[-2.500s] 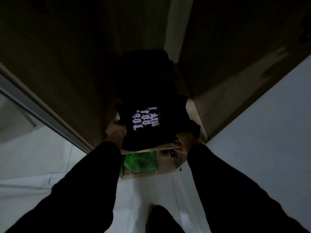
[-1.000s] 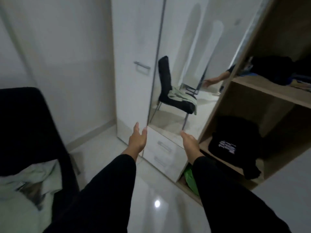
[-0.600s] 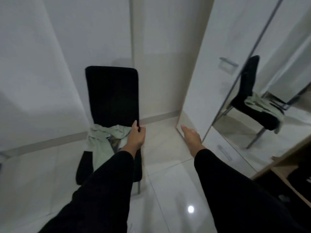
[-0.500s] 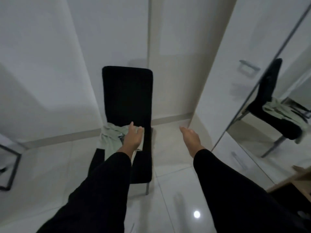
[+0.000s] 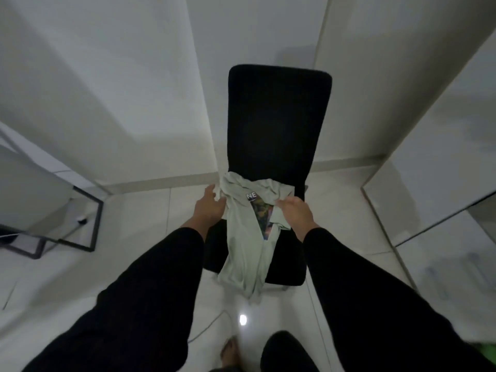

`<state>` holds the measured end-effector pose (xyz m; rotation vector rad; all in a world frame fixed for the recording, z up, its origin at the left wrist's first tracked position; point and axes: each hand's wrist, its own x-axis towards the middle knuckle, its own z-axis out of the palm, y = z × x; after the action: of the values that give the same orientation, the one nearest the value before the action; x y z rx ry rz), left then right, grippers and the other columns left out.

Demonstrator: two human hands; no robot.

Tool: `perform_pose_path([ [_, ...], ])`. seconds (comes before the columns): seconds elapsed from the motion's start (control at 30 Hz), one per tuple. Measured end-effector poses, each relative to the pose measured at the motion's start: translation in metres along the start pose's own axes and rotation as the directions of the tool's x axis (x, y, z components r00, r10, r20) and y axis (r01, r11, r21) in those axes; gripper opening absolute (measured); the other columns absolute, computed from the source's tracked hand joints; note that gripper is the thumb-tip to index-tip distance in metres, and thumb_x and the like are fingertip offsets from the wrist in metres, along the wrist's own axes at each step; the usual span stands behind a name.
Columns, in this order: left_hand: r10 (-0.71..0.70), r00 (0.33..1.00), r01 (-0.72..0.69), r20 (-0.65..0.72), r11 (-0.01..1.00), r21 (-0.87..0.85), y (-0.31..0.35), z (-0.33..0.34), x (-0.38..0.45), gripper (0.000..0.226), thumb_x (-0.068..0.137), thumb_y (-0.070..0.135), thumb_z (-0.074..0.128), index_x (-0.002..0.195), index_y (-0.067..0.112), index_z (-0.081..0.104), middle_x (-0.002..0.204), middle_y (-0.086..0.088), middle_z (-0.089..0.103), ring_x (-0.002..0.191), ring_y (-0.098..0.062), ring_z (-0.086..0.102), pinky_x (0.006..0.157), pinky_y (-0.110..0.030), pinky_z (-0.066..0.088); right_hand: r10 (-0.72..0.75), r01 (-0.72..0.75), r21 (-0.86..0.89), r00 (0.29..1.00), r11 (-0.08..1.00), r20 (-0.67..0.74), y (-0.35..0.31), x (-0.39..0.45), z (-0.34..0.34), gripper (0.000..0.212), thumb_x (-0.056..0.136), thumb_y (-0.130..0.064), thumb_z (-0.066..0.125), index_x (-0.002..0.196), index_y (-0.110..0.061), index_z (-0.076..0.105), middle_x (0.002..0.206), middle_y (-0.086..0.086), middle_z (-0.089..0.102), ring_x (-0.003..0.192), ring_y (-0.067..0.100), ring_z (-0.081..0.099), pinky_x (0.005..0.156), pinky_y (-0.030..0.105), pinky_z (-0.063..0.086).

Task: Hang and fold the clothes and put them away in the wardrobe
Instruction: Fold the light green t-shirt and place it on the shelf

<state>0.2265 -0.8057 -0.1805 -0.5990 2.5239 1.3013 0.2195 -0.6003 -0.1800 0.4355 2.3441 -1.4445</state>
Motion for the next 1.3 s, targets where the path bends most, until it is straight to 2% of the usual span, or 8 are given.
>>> perform_pose_path([
  [0.23,-0.086,0.994,0.075,0.073,0.987,0.144,-0.017,0.017,0.081,0.054,0.097,0.03,0.046,0.146,0.016,0.027,0.146,-0.01,0.042,0.13,-0.032,0.043,0.105,-0.033,0.034,0.162,-0.157,-0.145,0.987,0.977,0.023,0.019,0.085,0.033,0.033,0.098,-0.016,0.043,0.121,0.002,0.058,0.121,0.02,0.061,0.112,0.032,0.059,0.06,0.02,0.038],
  [0.33,-0.128,0.987,0.104,0.098,0.97,0.219,-0.016,0.031,0.122,0.053,0.097,0.027,0.045,0.146,0.015,0.029,0.145,-0.012,0.043,0.13,-0.031,0.043,0.104,-0.031,0.035,0.189,-0.174,-0.205,0.98,0.963,0.059,0.025,0.124,0.046,0.032,0.097,-0.017,0.045,0.121,0.001,0.058,0.123,0.019,0.061,0.114,0.031,0.058,0.068,0.019,0.035],
  [0.57,-0.092,0.989,0.039,0.113,0.915,0.402,-0.021,0.078,0.235,0.047,0.095,0.025,0.048,0.14,0.012,0.041,0.146,-0.012,0.04,0.133,-0.028,0.039,0.108,-0.031,0.03,0.237,-0.177,-0.396,0.966,0.901,0.107,0.052,0.229,0.066,0.013,0.09,-0.013,0.049,0.08,-0.009,0.056,0.082,0.004,0.056,0.1,0.026,0.058,0.066,0.022,0.036],
  [0.7,-0.047,0.986,-0.042,0.158,0.857,0.514,-0.035,0.107,0.285,0.052,0.091,0.015,0.05,0.141,0.016,0.039,0.152,-0.007,0.029,0.138,-0.027,0.033,0.111,-0.036,0.031,0.252,-0.18,-0.434,0.961,0.883,0.114,0.074,0.269,0.078,0.037,0.09,-0.011,0.051,0.127,-0.009,0.054,0.13,0.008,0.056,0.121,0.026,0.052,0.101,0.029,0.041],
  [0.87,0.044,0.987,-0.133,0.153,0.761,0.635,-0.049,0.135,0.326,0.065,0.086,0.003,0.05,0.144,0.023,0.031,0.157,-0.004,0.014,0.145,-0.023,0.018,0.113,-0.044,0.028,0.17,-0.089,-0.518,0.979,0.851,0.112,0.109,0.303,0.094,0.05,0.086,-0.001,0.05,0.134,-0.014,0.049,0.141,0.006,0.047,0.126,0.025,0.049,0.104,0.034,0.042],
  [1.0,0.137,0.981,-0.191,0.136,0.604,0.774,-0.06,0.155,0.349,0.064,0.089,0.007,0.048,0.146,0.025,0.026,0.157,-0.007,0.013,0.146,-0.024,0.009,0.114,-0.048,0.022,0.044,0.003,-0.604,0.997,0.797,0.063,0.132,0.325,0.103,0.052,0.083,0.002,0.052,0.133,-0.013,0.049,0.139,0.005,0.045,0.121,0.027,0.049,0.098,0.03,0.042],
  [1.13,0.171,0.983,-0.145,0.059,0.545,0.826,-0.062,0.163,0.358,0.046,0.089,0.015,0.048,0.135,0.022,0.045,0.144,-0.011,0.032,0.137,-0.029,0.026,0.108,-0.049,0.026,-0.082,0.076,-0.645,0.996,0.761,0.021,0.143,0.337,0.103,0.04,0.087,0.0,0.047,0.125,-0.011,0.055,0.13,0.009,0.052,0.114,0.029,0.051,0.089,0.029,0.041],
  [1.3,0.162,0.982,-0.174,0.098,0.57,0.803,-0.061,0.15,0.354,0.039,0.093,0.028,0.044,0.131,0.02,0.047,0.139,-0.006,0.043,0.133,-0.027,0.032,0.106,-0.053,0.023,0.045,-0.07,-0.467,0.997,0.881,-0.064,0.129,0.336,0.088,0.026,0.095,-0.018,0.049,0.116,-0.01,0.061,0.119,0.009,0.062,0.109,0.026,0.058,0.072,0.02,0.035],
])
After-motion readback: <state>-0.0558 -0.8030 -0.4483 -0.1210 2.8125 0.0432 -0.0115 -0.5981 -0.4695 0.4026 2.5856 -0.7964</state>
